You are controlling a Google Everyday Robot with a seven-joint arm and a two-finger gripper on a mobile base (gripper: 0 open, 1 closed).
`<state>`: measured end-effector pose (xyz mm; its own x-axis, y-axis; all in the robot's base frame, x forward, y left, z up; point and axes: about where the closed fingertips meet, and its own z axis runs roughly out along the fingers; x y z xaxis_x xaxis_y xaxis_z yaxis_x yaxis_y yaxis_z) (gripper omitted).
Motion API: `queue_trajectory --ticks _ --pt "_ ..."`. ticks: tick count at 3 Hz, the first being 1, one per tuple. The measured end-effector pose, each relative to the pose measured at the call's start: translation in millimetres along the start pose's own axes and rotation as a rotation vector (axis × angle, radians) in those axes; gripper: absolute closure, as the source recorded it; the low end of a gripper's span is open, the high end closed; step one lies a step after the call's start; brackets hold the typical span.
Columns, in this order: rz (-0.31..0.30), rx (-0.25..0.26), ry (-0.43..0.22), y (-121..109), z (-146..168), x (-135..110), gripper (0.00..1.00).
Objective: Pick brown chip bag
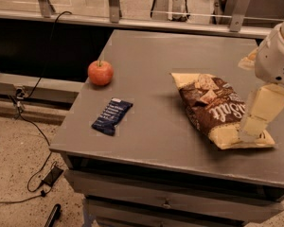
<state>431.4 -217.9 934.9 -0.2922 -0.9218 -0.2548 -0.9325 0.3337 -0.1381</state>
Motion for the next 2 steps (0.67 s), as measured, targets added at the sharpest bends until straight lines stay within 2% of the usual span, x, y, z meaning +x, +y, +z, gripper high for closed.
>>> queue_trajectory --ticks 1,2 --pt "0.049 -0.073 -0.037 16 28 2 0.00" --pt "0.067 -0.124 -0.072 33 53 2 0.17"
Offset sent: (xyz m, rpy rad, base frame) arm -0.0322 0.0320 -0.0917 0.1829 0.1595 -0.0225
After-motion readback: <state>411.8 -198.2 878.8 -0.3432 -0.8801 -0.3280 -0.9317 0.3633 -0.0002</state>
